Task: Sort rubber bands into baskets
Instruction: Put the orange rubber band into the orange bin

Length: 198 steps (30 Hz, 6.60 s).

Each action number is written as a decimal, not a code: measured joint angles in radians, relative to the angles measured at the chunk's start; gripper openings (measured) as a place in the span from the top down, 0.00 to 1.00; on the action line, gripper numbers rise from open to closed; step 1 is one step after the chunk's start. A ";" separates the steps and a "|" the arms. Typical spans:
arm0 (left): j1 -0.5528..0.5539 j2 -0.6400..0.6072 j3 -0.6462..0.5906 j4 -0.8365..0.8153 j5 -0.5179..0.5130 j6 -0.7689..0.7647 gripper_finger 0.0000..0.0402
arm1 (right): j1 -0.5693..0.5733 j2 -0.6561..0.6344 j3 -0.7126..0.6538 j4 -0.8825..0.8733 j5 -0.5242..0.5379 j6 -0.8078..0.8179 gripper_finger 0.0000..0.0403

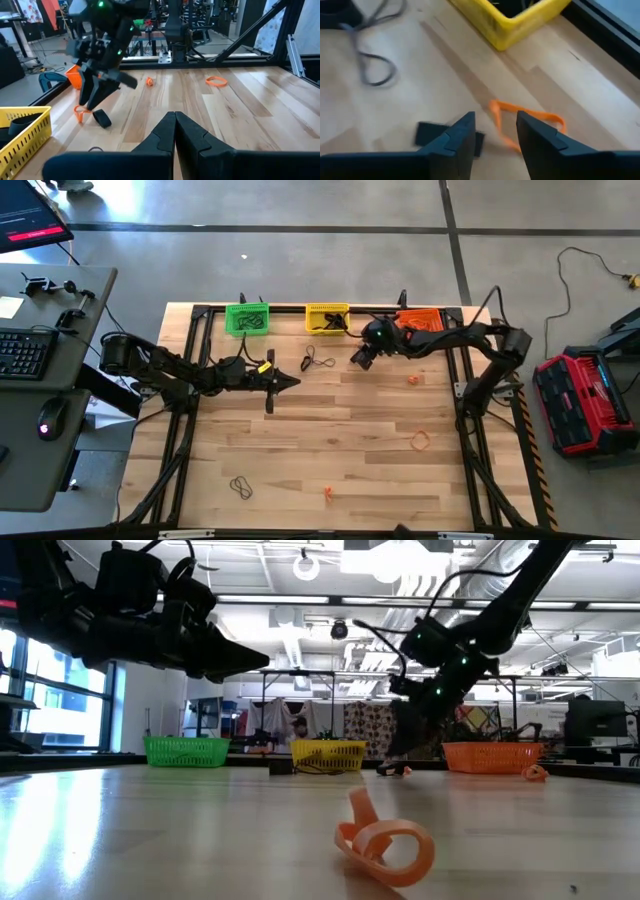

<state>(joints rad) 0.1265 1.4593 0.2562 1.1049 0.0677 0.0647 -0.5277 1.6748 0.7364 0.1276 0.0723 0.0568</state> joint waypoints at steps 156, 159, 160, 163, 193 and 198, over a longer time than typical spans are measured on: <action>-0.541 0.310 0.786 -0.976 -0.089 0.131 0.78 | 0.616 -0.395 -0.424 0.349 0.187 0.145 1.00; -0.541 0.379 0.855 -0.980 -0.039 0.130 0.77 | 0.616 -0.395 -0.424 0.348 0.181 0.144 1.00; -0.542 0.398 0.872 -0.982 -0.025 0.128 0.77 | 0.616 -0.395 -0.424 0.351 0.181 0.144 1.00; -0.547 0.455 0.926 -1.014 0.010 0.118 0.77 | 0.618 -0.395 -0.424 0.352 0.181 0.146 1.00; -0.557 0.656 1.029 -1.098 0.129 0.096 0.77 | 0.667 -0.395 -0.424 0.363 0.179 0.140 1.00; -0.555 0.654 1.040 -1.108 0.118 0.112 0.77 | 0.667 -0.394 -0.424 0.355 0.179 0.145 1.00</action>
<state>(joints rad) -0.4289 2.1137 1.2963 -0.0031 0.1855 0.1768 0.1396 1.2804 0.3128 0.4825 0.2508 0.2014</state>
